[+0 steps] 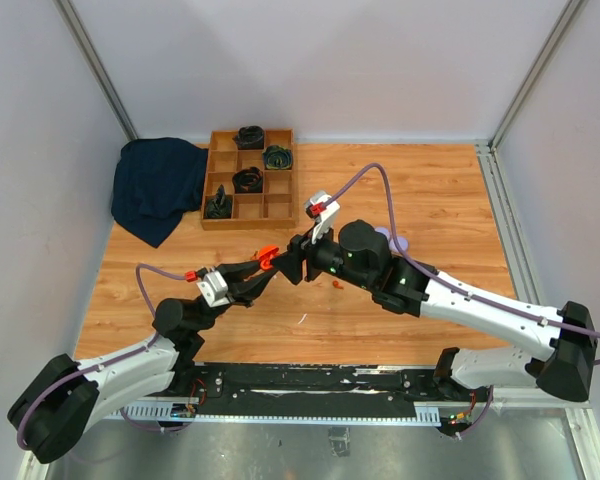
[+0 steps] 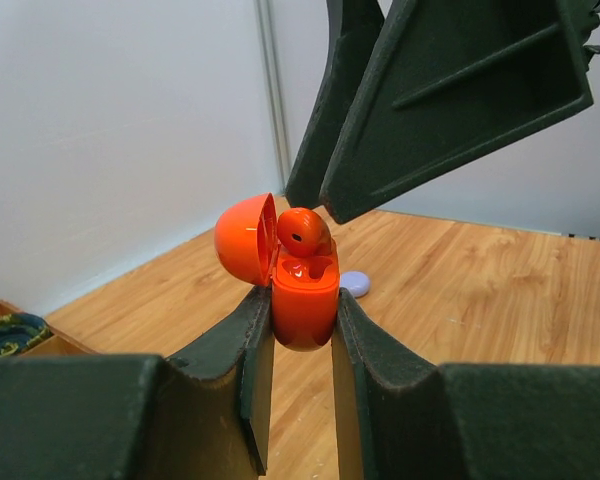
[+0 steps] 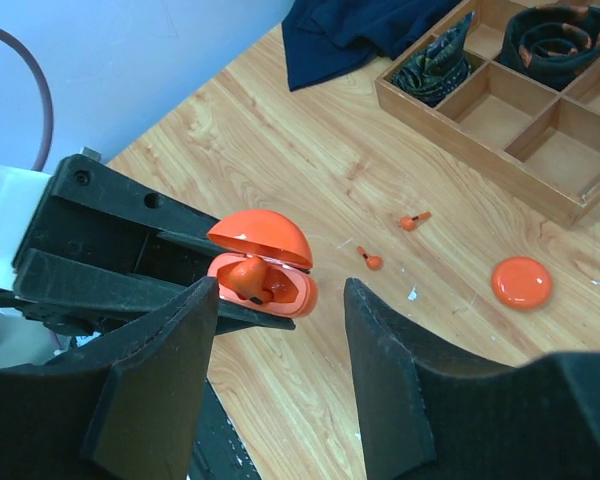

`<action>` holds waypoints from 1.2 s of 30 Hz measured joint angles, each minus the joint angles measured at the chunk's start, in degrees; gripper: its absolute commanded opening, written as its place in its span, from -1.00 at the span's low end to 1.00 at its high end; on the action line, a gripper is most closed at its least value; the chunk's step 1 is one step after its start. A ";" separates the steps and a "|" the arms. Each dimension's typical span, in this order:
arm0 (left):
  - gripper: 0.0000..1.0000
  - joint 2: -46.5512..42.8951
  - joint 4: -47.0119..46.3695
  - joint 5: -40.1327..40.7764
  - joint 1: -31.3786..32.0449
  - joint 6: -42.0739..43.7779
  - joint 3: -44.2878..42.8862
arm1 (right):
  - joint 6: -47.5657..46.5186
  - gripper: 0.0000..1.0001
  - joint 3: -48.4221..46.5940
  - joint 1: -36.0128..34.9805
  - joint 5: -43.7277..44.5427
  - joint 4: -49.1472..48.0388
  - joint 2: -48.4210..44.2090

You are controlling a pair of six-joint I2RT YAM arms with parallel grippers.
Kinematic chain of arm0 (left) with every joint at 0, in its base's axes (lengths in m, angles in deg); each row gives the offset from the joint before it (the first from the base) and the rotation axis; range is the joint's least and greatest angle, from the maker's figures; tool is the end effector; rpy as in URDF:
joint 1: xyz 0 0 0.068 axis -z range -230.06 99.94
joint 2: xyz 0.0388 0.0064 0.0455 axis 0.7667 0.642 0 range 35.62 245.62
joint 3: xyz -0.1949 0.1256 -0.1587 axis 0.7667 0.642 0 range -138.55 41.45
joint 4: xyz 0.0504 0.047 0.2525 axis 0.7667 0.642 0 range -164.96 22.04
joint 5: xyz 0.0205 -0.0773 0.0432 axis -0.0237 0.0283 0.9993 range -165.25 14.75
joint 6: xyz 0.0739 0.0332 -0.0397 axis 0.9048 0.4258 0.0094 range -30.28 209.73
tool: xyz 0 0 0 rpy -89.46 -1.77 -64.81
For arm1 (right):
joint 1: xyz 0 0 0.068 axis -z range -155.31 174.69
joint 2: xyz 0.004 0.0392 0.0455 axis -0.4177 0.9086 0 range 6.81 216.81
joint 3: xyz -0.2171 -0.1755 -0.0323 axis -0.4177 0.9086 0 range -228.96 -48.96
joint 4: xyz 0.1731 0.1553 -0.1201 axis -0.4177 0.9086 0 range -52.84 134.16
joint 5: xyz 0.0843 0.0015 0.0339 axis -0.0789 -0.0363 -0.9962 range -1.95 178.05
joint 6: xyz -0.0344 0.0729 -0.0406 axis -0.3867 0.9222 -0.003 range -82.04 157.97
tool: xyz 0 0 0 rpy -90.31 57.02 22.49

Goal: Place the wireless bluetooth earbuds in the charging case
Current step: Place the earbud in the charging case.

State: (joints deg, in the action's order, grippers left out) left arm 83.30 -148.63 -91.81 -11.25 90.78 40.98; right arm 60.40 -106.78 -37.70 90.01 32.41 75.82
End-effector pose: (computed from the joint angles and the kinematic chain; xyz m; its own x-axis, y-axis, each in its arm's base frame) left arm 0.1279 -0.1324 0.2431 0.3620 -0.2685 -0.8927 0.7930 0.5921 0.1435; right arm 0.1545 0.2897 0.3618 -0.3800 0.0966 -0.9199 -0.7842 0.4938 0.3758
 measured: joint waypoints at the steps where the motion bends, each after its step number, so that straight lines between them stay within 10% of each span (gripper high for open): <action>1: -0.99 0.07 0.00 -0.09 0.00 0.00 0.00 | -0.09 0.11 -0.04 0.00 0.15 0.13 0.15; 36: -1.00 0.68 1.09 1.99 0.00 0.00 0.00 | -8.74 0.35 -3.41 6.97 3.08 16.02 -1.25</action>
State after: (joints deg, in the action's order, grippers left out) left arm 83.98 -147.54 -89.82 -11.25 90.78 40.98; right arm 51.66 -110.19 -30.73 93.09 48.43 74.58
